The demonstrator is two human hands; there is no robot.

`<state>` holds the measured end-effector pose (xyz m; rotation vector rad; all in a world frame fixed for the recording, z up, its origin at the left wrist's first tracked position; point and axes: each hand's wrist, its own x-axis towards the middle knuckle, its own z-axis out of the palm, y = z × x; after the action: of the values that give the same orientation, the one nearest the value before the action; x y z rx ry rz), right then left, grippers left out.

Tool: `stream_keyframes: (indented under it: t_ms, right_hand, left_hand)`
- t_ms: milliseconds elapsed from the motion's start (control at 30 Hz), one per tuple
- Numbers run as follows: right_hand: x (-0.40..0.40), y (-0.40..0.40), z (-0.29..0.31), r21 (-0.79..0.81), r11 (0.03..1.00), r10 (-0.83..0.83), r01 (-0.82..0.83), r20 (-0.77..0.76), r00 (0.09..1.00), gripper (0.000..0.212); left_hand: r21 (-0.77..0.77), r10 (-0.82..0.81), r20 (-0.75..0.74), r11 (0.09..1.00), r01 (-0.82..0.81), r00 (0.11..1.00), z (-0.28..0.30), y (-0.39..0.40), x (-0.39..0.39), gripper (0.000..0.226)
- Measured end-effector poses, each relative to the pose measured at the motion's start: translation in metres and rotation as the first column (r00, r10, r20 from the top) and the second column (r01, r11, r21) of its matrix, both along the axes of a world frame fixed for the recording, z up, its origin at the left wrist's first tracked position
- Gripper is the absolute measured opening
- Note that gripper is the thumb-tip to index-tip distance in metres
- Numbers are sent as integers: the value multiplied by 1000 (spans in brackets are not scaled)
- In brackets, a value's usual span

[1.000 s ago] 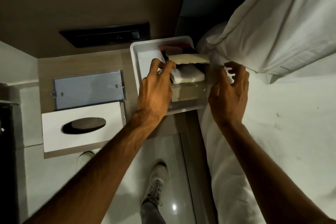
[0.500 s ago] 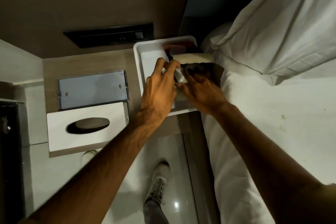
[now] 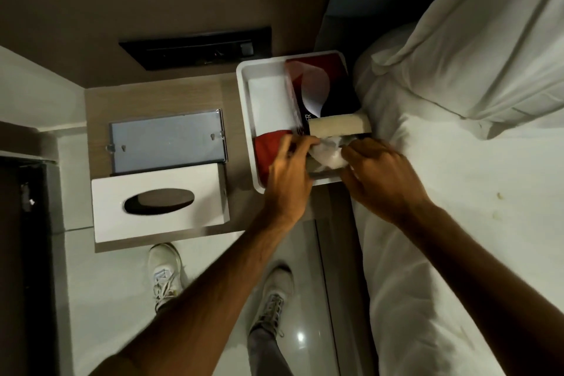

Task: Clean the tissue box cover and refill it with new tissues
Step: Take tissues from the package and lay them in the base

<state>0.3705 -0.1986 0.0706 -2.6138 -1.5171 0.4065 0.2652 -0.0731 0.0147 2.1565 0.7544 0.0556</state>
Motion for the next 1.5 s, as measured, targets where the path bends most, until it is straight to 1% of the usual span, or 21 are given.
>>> stream_keyframes:
  t_ms: [100, 200, 267, 300, 333, 367, 400, 433, 467, 500, 533, 667, 867, 1000, 1067, 1133, 1233, 1267, 1300, 1400, 1500]
  right_hand:
    - [-4, -12, 16, 28, 991, -122, 127, -135, 983, 28]
    - [-5, -17, 37, 106, 955, -239, 277, -278, 930, 28]
    - [-9, -13, 52, 118, 898, -330, 423, -456, 827, 23]
    - [-12, -8, 59, 104, 863, -348, 495, -588, 730, 21]
    - [-15, 1, 66, 91, 830, -328, 550, -719, 613, 21]
    - [-19, 10, 71, 85, 801, -275, 593, -827, 490, 22]
    - [-23, 23, 75, 71, 777, -213, 626, -905, 367, 25]
    - [-29, 36, 76, 37, 752, -163, 658, -957, 240, 28]
    - [-35, 51, 75, -7, 726, -129, 688, -984, 126, 29]
    - [-40, 65, 72, -49, 701, -116, 711, -992, 46, 30]
    - [-46, 77, 68, -88, 678, -128, 730, -992, 0, 31]
    - [-70, 126, 40, -193, 630, -271, 752, -962, -21, 37]
    - [-98, 183, 23, -205, 665, -351, 718, -935, 57, 28]
    - [-114, 221, 10, -252, 577, -392, 776, -920, -7, 52]
    - [-119, 238, 4, -316, 514, -431, 797, -899, -79, 35]
    - [-121, 251, -5, -465, 427, -456, 776, -851, -260, 22]
    - [-120, 266, -17, -655, 271, -385, 706, -745, -544, 34]
    - [-118, 269, -21, -685, 248, -369, 684, -720, -588, 37]
    - [-117, 272, -24, -704, 249, -362, 665, -705, -610, 35]
    - [-111, 278, -37, -731, 293, -395, 616, -680, -618, 19]
    - [-102, 283, -52, -736, 341, -397, 585, -677, -620, 30]
  left_hand:
    - [-94, -28, -73, 995, 21, 997, -15, -3, -8, 64]
    - [-73, 113, 54, 991, -109, 992, -17, 3, -30, 56]
    - [-118, 304, 107, 949, -291, 947, -12, 18, -46, 48]
    - [-232, 402, 60, 896, -379, 914, -10, 28, -53, 42]
    - [-435, 495, -50, 771, -465, 868, -5, 41, -60, 37]
    - [-668, 556, -187, 533, -519, 810, 1, 53, -65, 35]
    - [-830, 569, -307, 233, -507, 763, 6, 68, -74, 37]
    - [-895, 554, -394, -50, -443, 733, 9, 83, -84, 43]
    - [-904, 537, -427, -234, -358, 728, 13, 97, -96, 48]
    - [-902, 524, -420, -329, -278, 741, 17, 111, -107, 49]
    - [-907, 504, -386, -359, -219, 773, 20, 122, -116, 50]
    - [-950, 449, -222, -298, -89, 865, 26, 179, -156, 91]
    - [-993, 626, -117, -70, -93, 771, 19, 238, -204, 75]
    - [-994, 674, -55, 30, -102, 737, 10, 263, -226, 87]
    - [-981, 620, -44, 119, -150, 784, 6, 273, -234, 98]
    - [-945, 491, -51, 259, -202, 870, 0, 282, -238, 97]
    - [-672, 234, -103, 700, -242, 967, -6, 295, -232, 82]
    - [-547, 188, -112, 808, -219, 976, -8, 298, -228, 81]
    - [-452, 179, -91, 869, -201, 980, -11, 301, -223, 77]
    - [-346, 251, -37, 905, -248, 967, -24, 308, -215, 50]
    - [-262, 346, -88, 897, -357, 934, -42, 312, -210, 16]
